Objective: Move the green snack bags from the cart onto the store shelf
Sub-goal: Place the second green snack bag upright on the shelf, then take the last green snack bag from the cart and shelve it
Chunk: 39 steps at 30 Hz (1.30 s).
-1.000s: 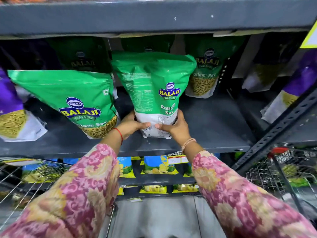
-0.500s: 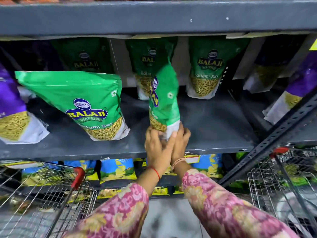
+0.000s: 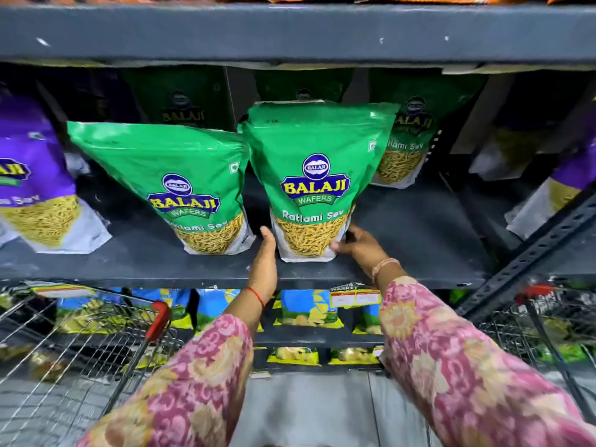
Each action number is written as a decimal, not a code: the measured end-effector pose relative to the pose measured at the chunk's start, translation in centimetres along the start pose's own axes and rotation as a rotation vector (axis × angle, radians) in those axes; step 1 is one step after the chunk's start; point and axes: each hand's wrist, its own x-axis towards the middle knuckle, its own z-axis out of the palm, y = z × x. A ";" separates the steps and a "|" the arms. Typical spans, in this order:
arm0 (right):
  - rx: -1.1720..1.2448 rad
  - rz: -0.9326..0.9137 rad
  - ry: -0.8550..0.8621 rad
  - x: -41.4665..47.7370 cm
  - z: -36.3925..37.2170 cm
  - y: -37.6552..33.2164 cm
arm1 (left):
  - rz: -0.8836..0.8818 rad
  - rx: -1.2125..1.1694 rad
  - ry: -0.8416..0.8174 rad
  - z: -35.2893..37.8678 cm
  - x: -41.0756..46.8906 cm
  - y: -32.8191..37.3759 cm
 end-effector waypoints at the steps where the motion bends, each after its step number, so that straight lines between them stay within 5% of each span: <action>1: -0.033 0.004 0.011 0.1 0.1 0.1 | 0.010 0.019 -0.014 0.2 -0.4 -0.1; 4: -0.120 0.011 0.058 -0.3 0.6 0.1 | 0.025 -0.040 0.034 0.1 -0.4 -0.8; 7: -0.220 -0.099 0.209 -2.6 1.8 1.4 | 0.121 -0.050 0.268 -0.7 -1.5 -2.2; 11: -0.508 -0.327 0.392 -8.6 5.6 5.0 | 0.226 0.208 0.559 -2.7 -4.9 -5.7; 20: -0.724 -0.581 -0.413 -11.9 18.8 6.2 | 0.021 0.317 0.985 -14.2 -12.1 -12.5; 26: -0.681 -0.565 -0.641 -12.1 31.7 3.1 | -0.101 -0.017 1.267 -25.3 -15.4 -12.7; 32: -0.787 -0.530 -0.861 -13.7 43.2 3.5 | -0.316 -0.342 1.335 -35.7 -19.9 -16.4; 39: -0.974 -0.500 -1.095 -14.4 50.1 6.5 | -0.549 -0.803 1.299 -38.2 -24.3 -22.6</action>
